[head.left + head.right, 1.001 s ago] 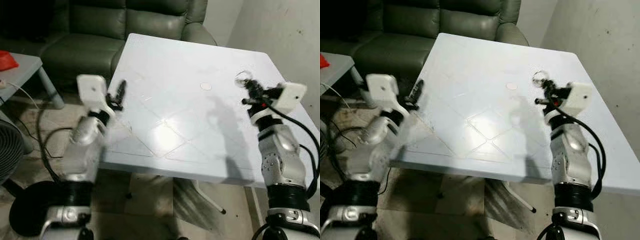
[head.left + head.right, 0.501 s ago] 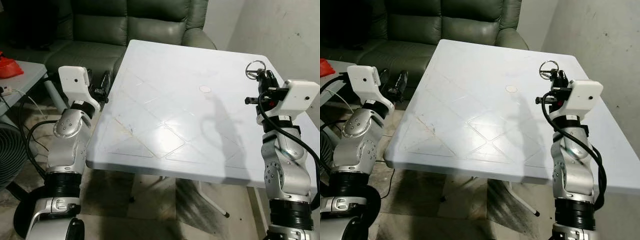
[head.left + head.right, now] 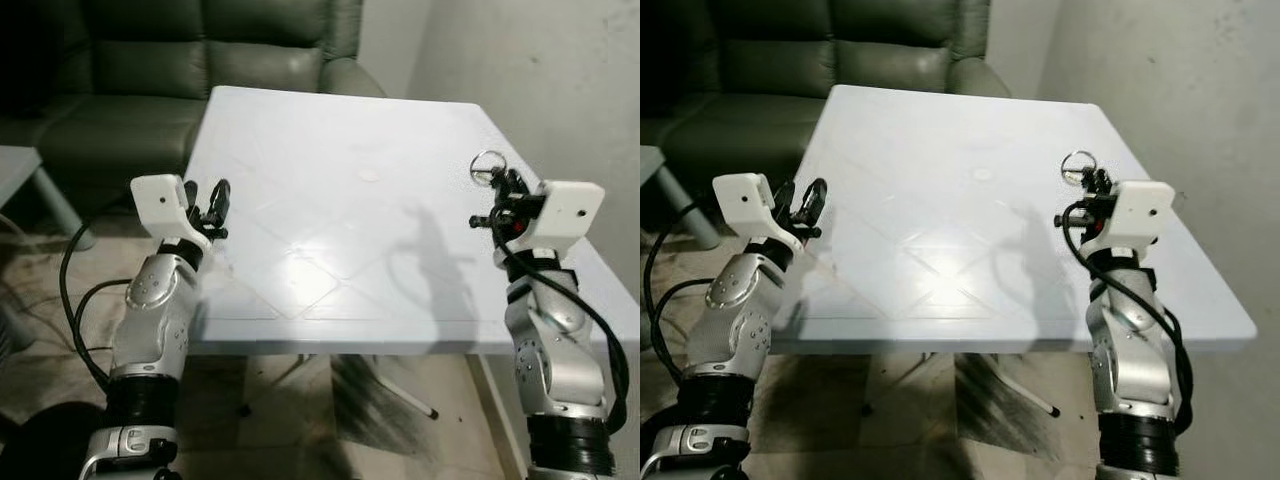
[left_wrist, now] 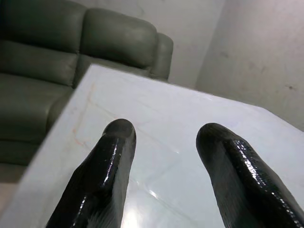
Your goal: Hang keys on a hook
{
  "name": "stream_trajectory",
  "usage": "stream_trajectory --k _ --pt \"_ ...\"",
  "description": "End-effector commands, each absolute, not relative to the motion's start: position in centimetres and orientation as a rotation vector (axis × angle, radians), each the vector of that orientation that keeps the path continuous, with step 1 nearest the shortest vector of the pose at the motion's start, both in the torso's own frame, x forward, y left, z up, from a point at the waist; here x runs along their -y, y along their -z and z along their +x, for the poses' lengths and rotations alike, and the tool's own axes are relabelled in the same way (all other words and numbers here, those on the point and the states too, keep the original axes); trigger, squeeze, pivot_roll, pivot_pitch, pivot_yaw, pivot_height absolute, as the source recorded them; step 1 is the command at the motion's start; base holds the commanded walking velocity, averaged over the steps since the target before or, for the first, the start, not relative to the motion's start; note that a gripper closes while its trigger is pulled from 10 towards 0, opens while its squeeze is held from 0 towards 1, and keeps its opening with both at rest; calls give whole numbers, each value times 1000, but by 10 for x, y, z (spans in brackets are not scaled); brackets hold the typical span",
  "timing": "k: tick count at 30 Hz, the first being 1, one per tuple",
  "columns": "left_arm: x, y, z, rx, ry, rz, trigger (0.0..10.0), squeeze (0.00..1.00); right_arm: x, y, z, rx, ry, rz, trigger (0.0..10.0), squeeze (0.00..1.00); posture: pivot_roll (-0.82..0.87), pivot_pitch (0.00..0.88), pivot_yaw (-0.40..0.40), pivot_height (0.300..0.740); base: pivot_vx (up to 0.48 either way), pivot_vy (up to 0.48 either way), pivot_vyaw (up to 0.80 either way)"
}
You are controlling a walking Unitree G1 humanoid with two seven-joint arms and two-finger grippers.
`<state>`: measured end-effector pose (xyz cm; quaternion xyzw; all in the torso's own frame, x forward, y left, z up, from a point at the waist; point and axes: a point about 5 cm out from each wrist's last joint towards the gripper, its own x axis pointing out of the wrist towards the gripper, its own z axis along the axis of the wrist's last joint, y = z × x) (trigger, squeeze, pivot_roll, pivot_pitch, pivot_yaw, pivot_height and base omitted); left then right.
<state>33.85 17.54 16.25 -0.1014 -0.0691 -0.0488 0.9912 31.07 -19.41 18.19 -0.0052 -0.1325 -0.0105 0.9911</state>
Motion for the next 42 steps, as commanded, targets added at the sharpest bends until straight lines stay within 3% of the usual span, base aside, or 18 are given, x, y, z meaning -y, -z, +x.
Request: stream_trajectory --k 1,6,14,42 --pt "-173 -165 336 150 105 -201 10000 0 192 -186 309 276 7 -20 10000 0 -116 0 -48 724 0 0 -750" --pt "-179 -168 337 153 94 -207 10000 0 192 -186 309 273 23 -31 10000 0 -116 0 -43 724 0 0 -750" --pt "-186 -175 342 170 69 -208 10000 0 194 -188 310 269 38 -45 10000 0 -118 0 -41 724 0 443 -750" --pt "-175 -178 346 169 105 -174 10000 0 200 -194 312 276 63 -79 10000 0 -127 0 -45 724 0 0 -750"
